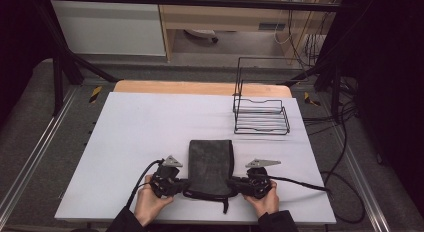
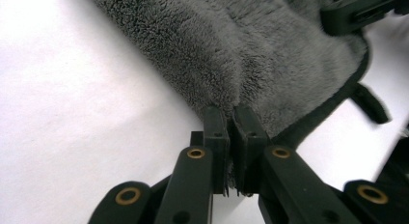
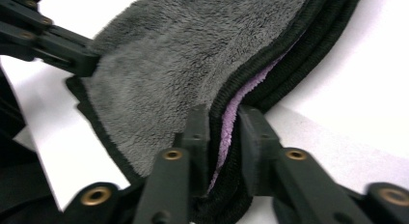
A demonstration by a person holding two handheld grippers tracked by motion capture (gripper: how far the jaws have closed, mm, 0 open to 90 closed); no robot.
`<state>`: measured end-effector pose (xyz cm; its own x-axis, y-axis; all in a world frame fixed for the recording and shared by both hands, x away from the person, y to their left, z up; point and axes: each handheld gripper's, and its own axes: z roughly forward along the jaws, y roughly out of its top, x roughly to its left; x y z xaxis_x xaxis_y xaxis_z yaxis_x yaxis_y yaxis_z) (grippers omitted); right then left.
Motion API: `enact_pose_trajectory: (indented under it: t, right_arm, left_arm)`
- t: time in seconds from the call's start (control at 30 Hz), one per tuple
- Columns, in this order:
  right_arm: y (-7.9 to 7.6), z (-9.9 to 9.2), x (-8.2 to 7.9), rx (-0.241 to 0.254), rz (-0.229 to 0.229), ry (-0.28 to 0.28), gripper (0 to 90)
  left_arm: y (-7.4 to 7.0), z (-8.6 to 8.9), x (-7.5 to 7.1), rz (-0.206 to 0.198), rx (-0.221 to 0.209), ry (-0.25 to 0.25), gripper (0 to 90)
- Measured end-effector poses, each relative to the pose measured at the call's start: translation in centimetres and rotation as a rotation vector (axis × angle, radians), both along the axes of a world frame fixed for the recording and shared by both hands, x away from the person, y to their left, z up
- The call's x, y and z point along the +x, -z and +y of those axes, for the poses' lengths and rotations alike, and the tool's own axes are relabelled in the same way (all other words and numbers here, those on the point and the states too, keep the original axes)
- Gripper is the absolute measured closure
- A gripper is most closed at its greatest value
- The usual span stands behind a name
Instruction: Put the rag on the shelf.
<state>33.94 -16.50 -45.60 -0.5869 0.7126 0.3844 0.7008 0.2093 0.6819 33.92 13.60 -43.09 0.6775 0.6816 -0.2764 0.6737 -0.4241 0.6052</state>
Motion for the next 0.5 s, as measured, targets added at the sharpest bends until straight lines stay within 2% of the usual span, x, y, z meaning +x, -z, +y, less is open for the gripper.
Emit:
enact_pose_trajectory:
  t: [0.07,0.1,0.17,0.23,0.3,0.37,0.5]
  right_arm:
    - [0.0,-0.2,0.1,-0.020,-0.026,0.014,56.6]
    - [-0.1,-0.4,0.1,-0.027,-0.057,0.012,52.5]
    - [-0.6,-0.7,0.2,-0.031,-0.115,-0.004,45.7]
    - [-1.0,-1.2,0.4,-0.020,-0.161,-0.011,39.2]
    - [-1.3,-1.6,0.7,0.005,-0.175,-0.015,32.3]
    - [-1.4,-2.0,0.9,0.013,-0.184,-0.020,27.4]
    - [-1.4,-2.8,1.1,0.028,-0.195,-0.015,18.0]
  left_arm:
    - [0.4,-0.2,0.0,0.000,0.023,0.010,76.3]
    - [0.4,-0.3,0.0,-0.008,0.031,0.013,71.2]
    - [-0.1,-0.1,0.2,-0.035,0.029,0.019,61.2]
    - [-0.7,0.4,0.8,-0.072,0.016,0.004,51.3]
    - [-1.3,0.8,1.8,-0.099,0.007,-0.020,44.2]
    - [-1.6,1.1,2.9,-0.123,0.001,-0.030,40.7]
    - [-1.7,1.2,5.2,-0.145,-0.006,-0.055,35.1]
